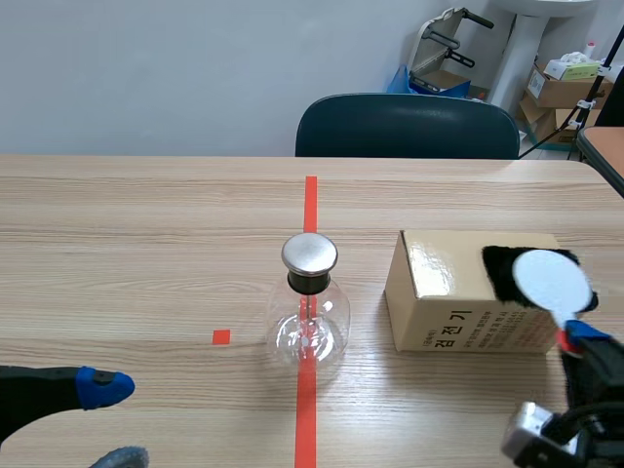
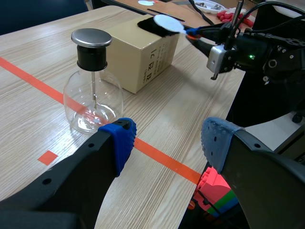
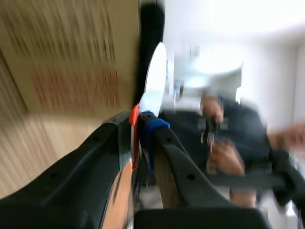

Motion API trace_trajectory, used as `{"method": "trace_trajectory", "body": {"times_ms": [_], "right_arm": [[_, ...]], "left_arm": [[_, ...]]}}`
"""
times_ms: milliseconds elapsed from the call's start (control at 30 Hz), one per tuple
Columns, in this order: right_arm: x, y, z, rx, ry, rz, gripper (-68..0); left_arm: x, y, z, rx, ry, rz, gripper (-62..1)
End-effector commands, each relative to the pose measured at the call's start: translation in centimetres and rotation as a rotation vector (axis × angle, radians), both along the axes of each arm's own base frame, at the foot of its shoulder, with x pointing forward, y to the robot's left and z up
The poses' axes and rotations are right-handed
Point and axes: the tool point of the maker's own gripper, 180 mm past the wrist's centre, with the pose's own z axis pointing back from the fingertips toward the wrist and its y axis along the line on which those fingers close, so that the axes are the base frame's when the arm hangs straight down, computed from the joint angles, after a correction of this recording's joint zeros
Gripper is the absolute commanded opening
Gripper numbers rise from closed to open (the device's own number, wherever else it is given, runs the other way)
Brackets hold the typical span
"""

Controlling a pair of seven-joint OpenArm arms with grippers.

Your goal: Do the electroscope experiment

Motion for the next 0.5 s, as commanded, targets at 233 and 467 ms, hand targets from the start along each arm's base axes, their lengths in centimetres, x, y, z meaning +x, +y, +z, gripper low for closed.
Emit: {"method": "trace_trajectory", "body": {"times_ms": [233, 467], "right_arm": [[0.4, -3.3, 0.9, -0.028, -0.053, -0.188, -67.1], [0.2, -0.2, 0.8, -0.027, -0.048, -0.01, -67.1]], "left_arm": [[0.2, -0.3, 0.7, -0.031, -0.016, 0.006, -27.7], [0.2, -0.3, 0.6, -0.023, -0.015, 0.001, -27.7]]}}
